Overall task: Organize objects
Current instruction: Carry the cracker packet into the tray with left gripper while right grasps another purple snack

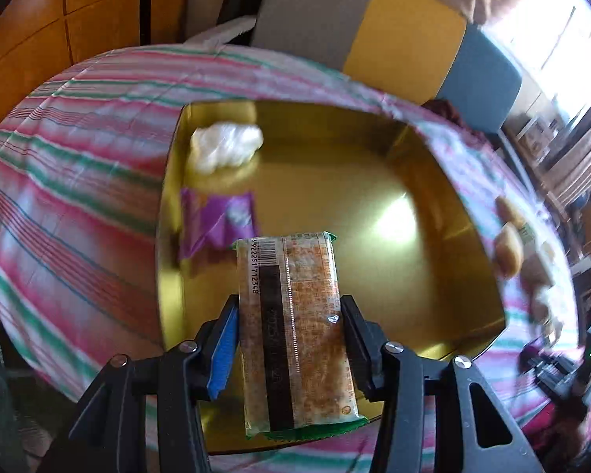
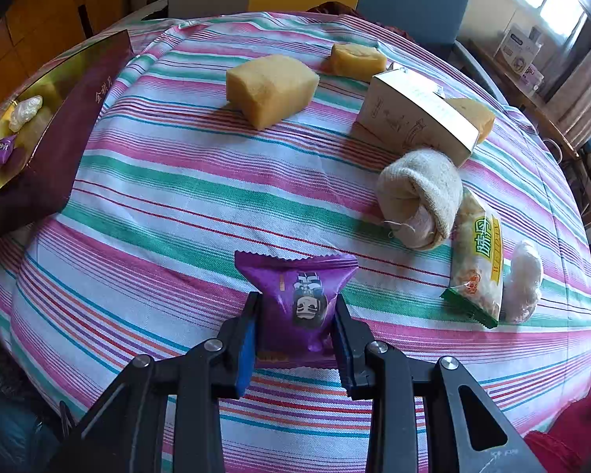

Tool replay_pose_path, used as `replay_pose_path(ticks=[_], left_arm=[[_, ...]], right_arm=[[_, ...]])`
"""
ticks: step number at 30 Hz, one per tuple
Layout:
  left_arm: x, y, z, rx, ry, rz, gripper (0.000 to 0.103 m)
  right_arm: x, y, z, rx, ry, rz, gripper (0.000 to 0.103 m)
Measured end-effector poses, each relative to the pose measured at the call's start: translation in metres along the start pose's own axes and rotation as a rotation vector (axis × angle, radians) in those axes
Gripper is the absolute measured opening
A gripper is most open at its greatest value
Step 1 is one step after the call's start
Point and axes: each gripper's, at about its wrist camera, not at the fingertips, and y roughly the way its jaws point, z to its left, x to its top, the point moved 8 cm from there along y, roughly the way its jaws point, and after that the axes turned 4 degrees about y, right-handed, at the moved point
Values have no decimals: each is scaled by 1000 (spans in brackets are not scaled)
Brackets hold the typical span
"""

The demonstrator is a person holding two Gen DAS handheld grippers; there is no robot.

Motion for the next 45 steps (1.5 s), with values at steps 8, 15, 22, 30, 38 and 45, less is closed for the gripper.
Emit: replay_pose_path(ticks=[8,15,22,30,38,45], left_arm=[[-1,25,11,110,20,15,50],[2,11,12,165,36,-57,50],[0,-11,11,198,41,-140,50],[-7,-27,-1,180,33,-182,50],[-13,-32,-9,167,40,-197,50],[-12,-40,-12,176,53,-226,50]], right_arm=[[5,-2,-3,9,11,3,35],[9,-5,-3,8,11,2,35],[13,-9,-2,-2,2,-2,35],[20,-14,1,-11,-11,-5,35],[26,-20,1,-17,-18,-6,35],[32,-27,0,-21,-6,-5,35]])
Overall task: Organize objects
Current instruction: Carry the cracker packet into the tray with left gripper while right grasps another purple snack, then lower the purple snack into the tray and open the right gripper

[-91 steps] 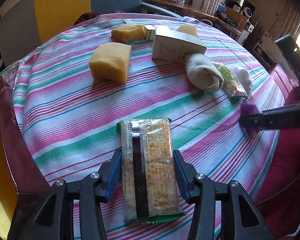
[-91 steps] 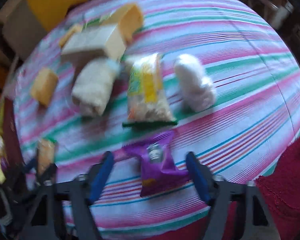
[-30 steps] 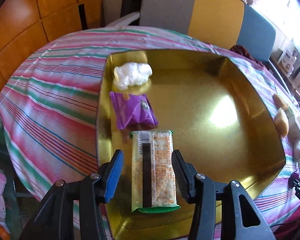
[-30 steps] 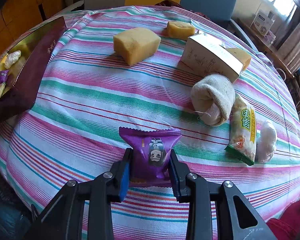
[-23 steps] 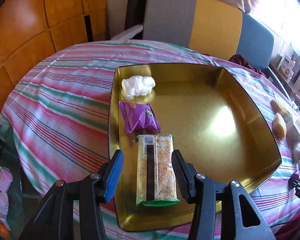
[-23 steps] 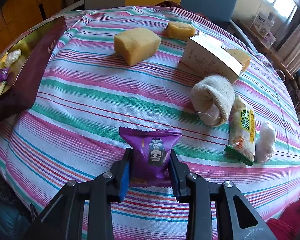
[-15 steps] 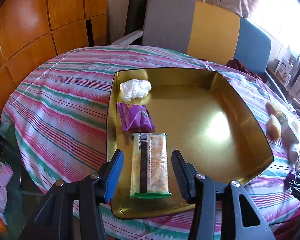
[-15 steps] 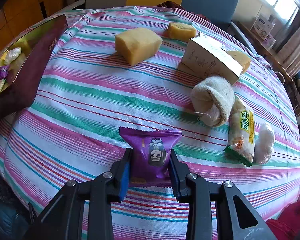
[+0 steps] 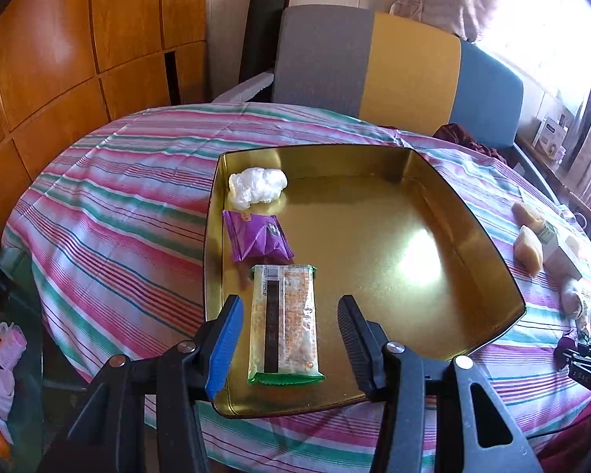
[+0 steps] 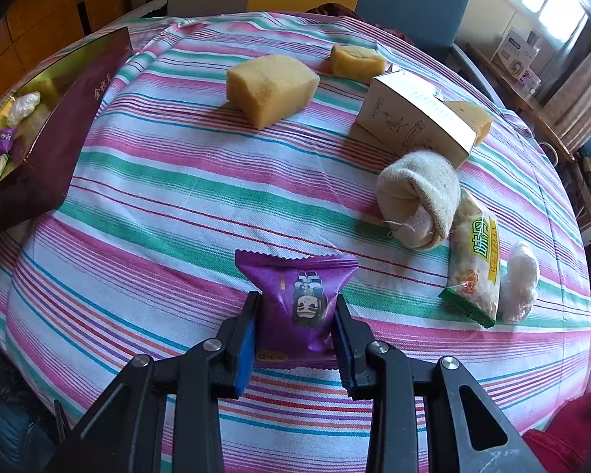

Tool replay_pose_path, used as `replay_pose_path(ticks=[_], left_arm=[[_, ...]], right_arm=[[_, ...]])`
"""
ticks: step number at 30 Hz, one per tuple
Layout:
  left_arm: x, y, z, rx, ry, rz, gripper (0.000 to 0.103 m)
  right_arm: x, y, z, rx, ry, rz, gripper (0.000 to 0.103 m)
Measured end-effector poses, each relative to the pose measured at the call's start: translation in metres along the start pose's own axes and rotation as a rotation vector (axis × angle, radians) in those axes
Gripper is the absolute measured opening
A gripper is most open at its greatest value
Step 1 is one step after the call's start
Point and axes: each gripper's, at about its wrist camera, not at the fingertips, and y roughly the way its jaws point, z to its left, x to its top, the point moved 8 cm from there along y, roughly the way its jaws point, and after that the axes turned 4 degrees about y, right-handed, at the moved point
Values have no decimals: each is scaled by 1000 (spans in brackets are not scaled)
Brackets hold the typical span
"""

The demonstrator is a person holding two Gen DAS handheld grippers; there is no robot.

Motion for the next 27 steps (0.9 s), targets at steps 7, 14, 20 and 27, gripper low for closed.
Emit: replay_pose_path(ticks=[7,14,20,27], left_arm=[[1,-5,3,-1,-6,-13,50],[-4,-7,14,8,-27,-19,50],[-4,-9,35,30,-79,-32,50],[-4,-12,77,83,-167,-45,50]], right_arm=[[6,-12,8,52,43,16,34],[-36,2,19,114,49,9,34],[4,-30,70,249,57,-111,34],[57,-81,202,440,-149,-208,34]])
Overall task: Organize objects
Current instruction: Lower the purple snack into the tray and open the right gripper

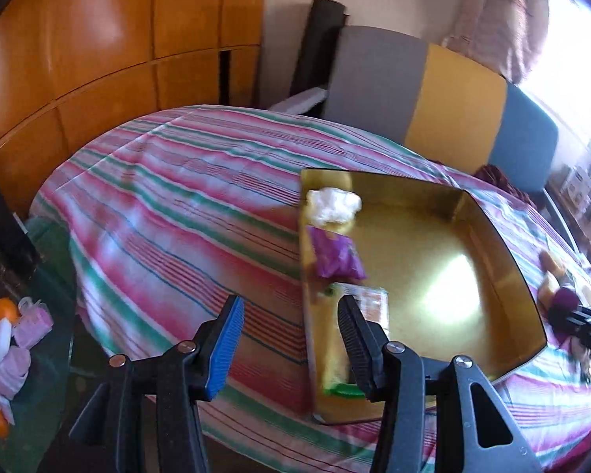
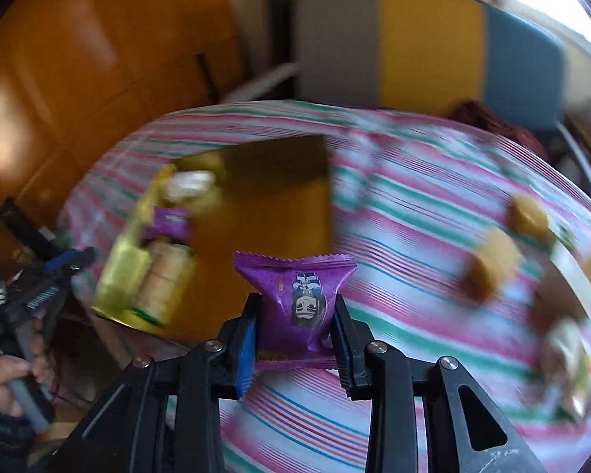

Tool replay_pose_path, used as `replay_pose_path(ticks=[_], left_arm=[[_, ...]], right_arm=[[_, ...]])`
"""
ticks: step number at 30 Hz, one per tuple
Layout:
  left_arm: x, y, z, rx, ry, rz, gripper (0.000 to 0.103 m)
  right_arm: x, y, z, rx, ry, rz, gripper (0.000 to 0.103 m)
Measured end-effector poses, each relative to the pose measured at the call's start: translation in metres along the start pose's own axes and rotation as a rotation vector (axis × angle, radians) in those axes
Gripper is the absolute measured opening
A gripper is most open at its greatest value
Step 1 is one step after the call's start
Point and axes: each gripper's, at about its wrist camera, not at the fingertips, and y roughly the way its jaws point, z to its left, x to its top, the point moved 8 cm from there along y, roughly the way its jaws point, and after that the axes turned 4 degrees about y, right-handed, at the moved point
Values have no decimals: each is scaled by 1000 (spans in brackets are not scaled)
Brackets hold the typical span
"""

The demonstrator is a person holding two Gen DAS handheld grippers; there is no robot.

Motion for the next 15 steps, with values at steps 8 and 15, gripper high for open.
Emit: replay_pose_path(ticks=[8,15], left_arm=[[-4,6,27,20,-57,15,50],[-8,8,28,19,-57,24,50]], right_arm=[[-4,100,93,60,-169,189,37],[-24,128,132,184,-177,256,39]])
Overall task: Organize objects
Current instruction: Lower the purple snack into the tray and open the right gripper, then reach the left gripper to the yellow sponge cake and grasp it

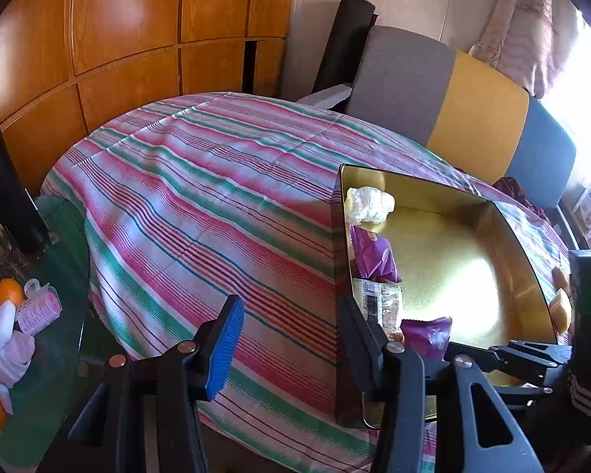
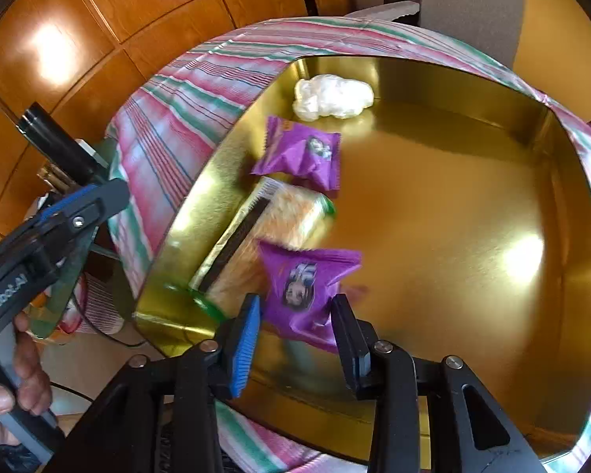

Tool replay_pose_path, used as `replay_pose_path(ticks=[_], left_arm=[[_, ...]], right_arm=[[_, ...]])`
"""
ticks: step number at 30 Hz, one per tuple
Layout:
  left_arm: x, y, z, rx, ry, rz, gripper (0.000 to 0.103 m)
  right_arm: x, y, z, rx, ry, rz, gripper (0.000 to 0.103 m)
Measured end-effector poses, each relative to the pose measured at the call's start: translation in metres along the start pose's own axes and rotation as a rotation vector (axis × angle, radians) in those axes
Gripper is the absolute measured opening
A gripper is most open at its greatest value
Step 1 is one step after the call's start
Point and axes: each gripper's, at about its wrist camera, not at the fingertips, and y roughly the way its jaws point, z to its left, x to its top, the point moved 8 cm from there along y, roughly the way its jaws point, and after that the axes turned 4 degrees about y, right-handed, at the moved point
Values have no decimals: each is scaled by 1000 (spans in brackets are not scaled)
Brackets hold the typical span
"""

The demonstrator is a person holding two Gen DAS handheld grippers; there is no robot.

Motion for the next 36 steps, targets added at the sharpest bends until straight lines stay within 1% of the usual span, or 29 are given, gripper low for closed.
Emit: replay_pose_path(ticks=[1,4,7,14,18,22,28,31,32,36], left_arm=[[0,0,-1,-1,1,1,50],[-1,1,-4,-9,8,4,50],[-2,-1,-9,-22,22,0,50],[-1,-7,-30,-63,65,-7,50],[1,-10,-51,-90,112,-13,50],[6,-18,-88,-140,190,-29,50],[8,-28,-160,-241,336,-37,50],[4,-32,-206,-302,418,-28,50],[2,-34,-219,-316,440,-26,50],[-11,-37,-276,-384,539,-2,53]], right_arm=[[-1,-2,1,6,1,-8,40],[-3,-12,-2,2,11,-36,51],[-4,-23,-8,0,29,-77,55],[-15,-71,-30,-62,76,-166,71],[-24,-105,-58,-106,128,-231,77],[-41,-139,-101,-158,212,-279,80],[-81,-196,-188,-294,380,-326,80],[-106,-230,-240,-383,485,-352,81],[-117,-244,-263,-427,536,-362,81],[-155,-291,-338,-551,728,-424,83]])
